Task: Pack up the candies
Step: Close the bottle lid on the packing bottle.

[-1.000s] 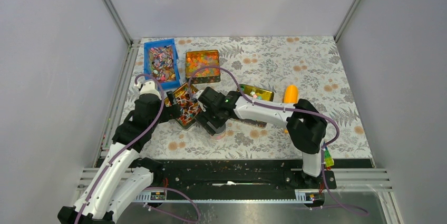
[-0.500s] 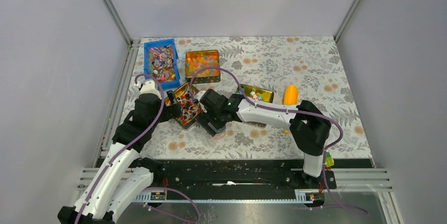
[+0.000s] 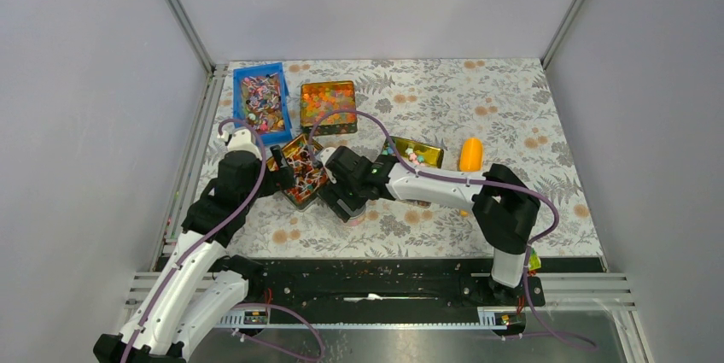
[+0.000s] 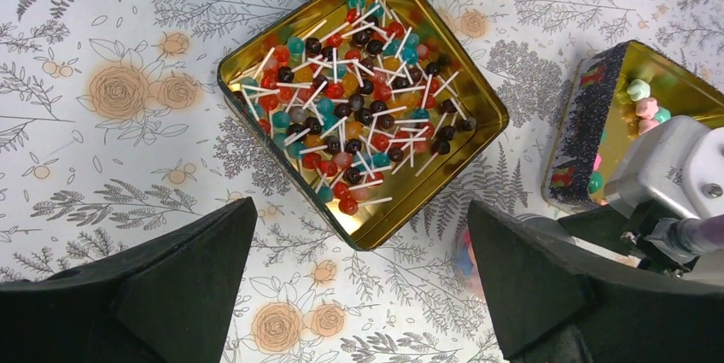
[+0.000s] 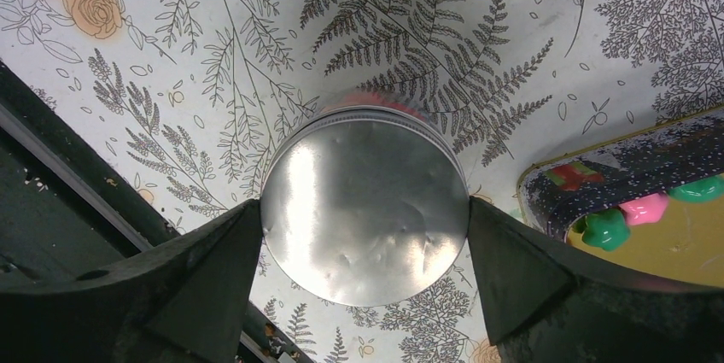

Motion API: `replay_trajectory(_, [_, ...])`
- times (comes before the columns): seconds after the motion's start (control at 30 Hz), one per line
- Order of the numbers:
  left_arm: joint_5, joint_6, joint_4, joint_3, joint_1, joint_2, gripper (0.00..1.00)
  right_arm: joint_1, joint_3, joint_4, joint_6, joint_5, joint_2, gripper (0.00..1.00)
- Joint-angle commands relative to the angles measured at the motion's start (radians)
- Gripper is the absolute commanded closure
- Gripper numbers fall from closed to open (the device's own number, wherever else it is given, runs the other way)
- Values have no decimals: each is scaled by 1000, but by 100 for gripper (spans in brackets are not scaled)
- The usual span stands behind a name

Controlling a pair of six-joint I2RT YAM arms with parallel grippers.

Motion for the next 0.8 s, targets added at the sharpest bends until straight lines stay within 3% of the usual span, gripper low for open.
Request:
replay_trajectory(0.0, [18,-3,71,4,5,0,1,12,-79,-250,8,-18,81,7])
replay_trajectory(0.13, [20,-1,72,-2,5,1,1,12,-61,-247,13,-41,38,1])
replay_trajectory(0.77, [108,31,108,-20,6,9,1,10,-176,-208,80,-15,-157,0])
